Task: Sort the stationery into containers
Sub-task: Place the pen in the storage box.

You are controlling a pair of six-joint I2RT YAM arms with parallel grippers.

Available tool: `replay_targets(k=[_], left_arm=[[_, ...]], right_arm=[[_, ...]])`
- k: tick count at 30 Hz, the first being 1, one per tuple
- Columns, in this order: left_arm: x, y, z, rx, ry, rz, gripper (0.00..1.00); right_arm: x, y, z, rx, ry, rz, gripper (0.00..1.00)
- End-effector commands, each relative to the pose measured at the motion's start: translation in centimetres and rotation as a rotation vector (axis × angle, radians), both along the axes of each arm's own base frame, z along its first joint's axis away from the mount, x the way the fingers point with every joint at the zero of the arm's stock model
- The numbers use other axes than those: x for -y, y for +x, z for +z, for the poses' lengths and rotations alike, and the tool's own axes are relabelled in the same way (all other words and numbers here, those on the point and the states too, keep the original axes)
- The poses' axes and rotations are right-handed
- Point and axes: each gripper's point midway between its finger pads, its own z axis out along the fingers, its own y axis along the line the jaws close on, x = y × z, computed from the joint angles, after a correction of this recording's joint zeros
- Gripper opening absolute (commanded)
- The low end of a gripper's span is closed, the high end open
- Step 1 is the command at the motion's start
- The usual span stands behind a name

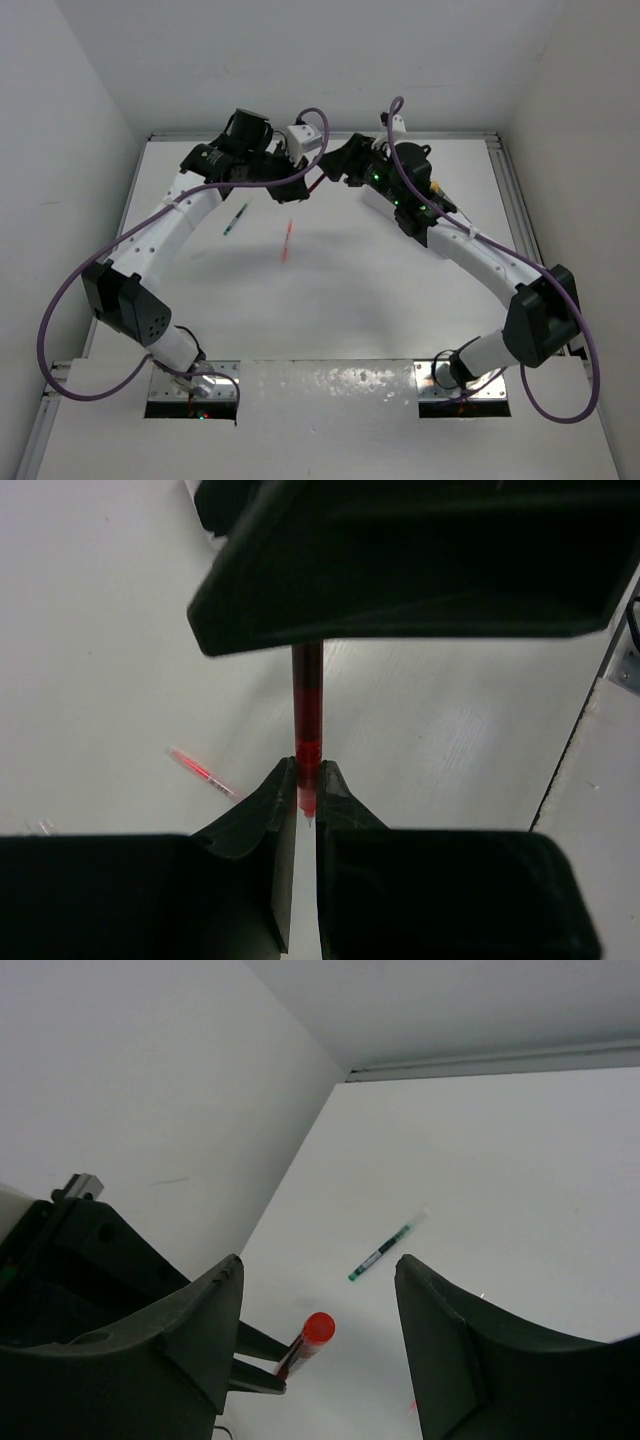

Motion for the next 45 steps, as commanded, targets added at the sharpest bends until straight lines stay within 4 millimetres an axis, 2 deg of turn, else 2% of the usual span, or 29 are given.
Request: replay_targets(k=[1,4,7,8,9,10,11,12,13,15,16,17,18,19,20,21,22,24,25,26,27,30,33,34,35,36,40,42,45], left_arm=[[0.9,1.0,2.9,0.048,-0.075,0.014,0.00],[0.8,1.8,2.8,0.047,-0.077,0.048,0.00],[1.1,2.0,2.9,0.042,-0.091,0.051,0.00],[1.2,2.0,3.1,0.045,-0.095,0.050,0.00],[1.4,2.0,3.2,0.044,-0.096,0.049,0.00],[1.5,1.9,3.3,0.044,-0.099,0.045,0.00],[1.8,1.9,3.2,0.045,-0.096,0.043,0.11],[1.8,2.0,3.1,0.040,-0.095,0.044,0.33],[1.8,1.9,2.5,0.028,-0.086,0.047,0.99],[1.4,2.5,1.7,0.024,-0.065,0.095,1.00],[0.8,2.8,0.2,0.006,-0.036,0.139,1.00],[0.5,3.7,-0.3,0.018,-0.026,0.188,1.00],[-0.8,4.7,-2.1,0.002,0.028,0.291,1.00],[-1.2,5.5,-3.8,-0.019,0.065,0.340,1.00],[-1.9,6.0,-5.2,-0.035,0.109,0.394,1.00],[-2.0,6.1,-6.4,-0.059,0.135,0.400,1.00],[-1.5,6.0,-9.0,-0.112,0.184,0.391,1.00],[-1.0,6.0,-11.3,-0.142,0.239,0.396,1.00],[0.0,5.5,-13.5,-0.167,0.278,0.376,1.00],[0.3,5.5,-14.5,-0.163,0.308,0.380,1.00],[1.6,4.9,-16.1,-0.167,0.330,0.356,1.00],[3.8,4.3,-17.9,-0.157,0.328,0.325,1.00],[5.8,5.1,-19.1,-0.118,0.307,0.332,1.00],[5.6,6.1,-20.1,-0.090,0.335,0.384,1.00],[5.3,6.4,-20.8,-0.084,0.355,0.409,1.00],[5.1,6.5,-22.5,-0.105,0.396,0.421,1.00],[3.2,6.5,-26.2,-0.131,0.536,0.470,1.00],[1.9,6.3,-27.2,-0.124,0.593,0.495,0.99],[1.0,6.0,-27.5,-0.124,0.611,0.504,0.95]], right_arm=[[-0.8,-0.1,0.6,0.014,0.036,-0.001,0.61],[-1.2,-0.3,0.5,0.015,0.035,0.010,0.58],[-1.6,-0.5,0.3,0.010,0.033,0.016,0.29],[-1.6,-0.4,0.2,0.007,0.032,0.015,0.08],[-1.6,-0.4,-0.1,0.000,0.031,0.007,0.00],[-1.4,-0.4,-0.3,-0.003,0.028,-0.004,0.00],[-0.9,-0.4,0.1,0.012,0.023,-0.019,0.00],[-0.5,-0.3,0.0,0.015,0.012,-0.034,0.00],[0.6,0.1,-0.8,-0.003,-0.016,-0.073,0.00],[4.0,0.8,-0.8,0.011,-0.091,-0.150,0.00],[6.7,1.4,-2.4,-0.032,-0.168,-0.253,0.00],[10.4,2.4,-3.0,-0.049,-0.212,-0.354,0.00],[13.7,2.2,-4.0,-0.070,-0.290,-0.446,0.00],[16.0,2.3,-4.6,-0.090,-0.323,-0.508,0.00],[19.6,2.6,-5.7,-0.115,-0.363,-0.592,0.00],[21.5,2.4,-5.5,-0.111,-0.373,-0.643,0.00],[24.4,2.5,-6.0,-0.128,-0.391,-0.716,0.00],[27.2,2.2,-6.9,-0.144,-0.449,-0.798,0.00],[28.8,2.0,-7.3,-0.157,-0.463,-0.843,0.00],[29.9,1.8,-8.0,-0.164,-0.477,-0.882,0.00],[31.1,1.6,-8.6,-0.175,-0.480,-0.910,0.00],[32.0,1.7,-10.7,-0.192,-0.442,-0.910,0.00],[32.3,1.9,-12.9,-0.224,-0.403,-0.911,0.00],[33.6,1.9,-13.8,-0.253,-0.397,-0.942,0.00],[33.8,1.7,-14.5,-0.273,-0.402,-0.948,0.00],[34.0,1.6,-15.0,-0.286,-0.406,-0.954,0.00],[33.9,1.5,-16.5,-0.277,-0.378,-0.948,0.00],[33.7,1.8,-17.5,-0.280,-0.368,-0.929,0.00],[33.4,2.4,-18.4,-0.299,-0.370,-0.896,0.00]])
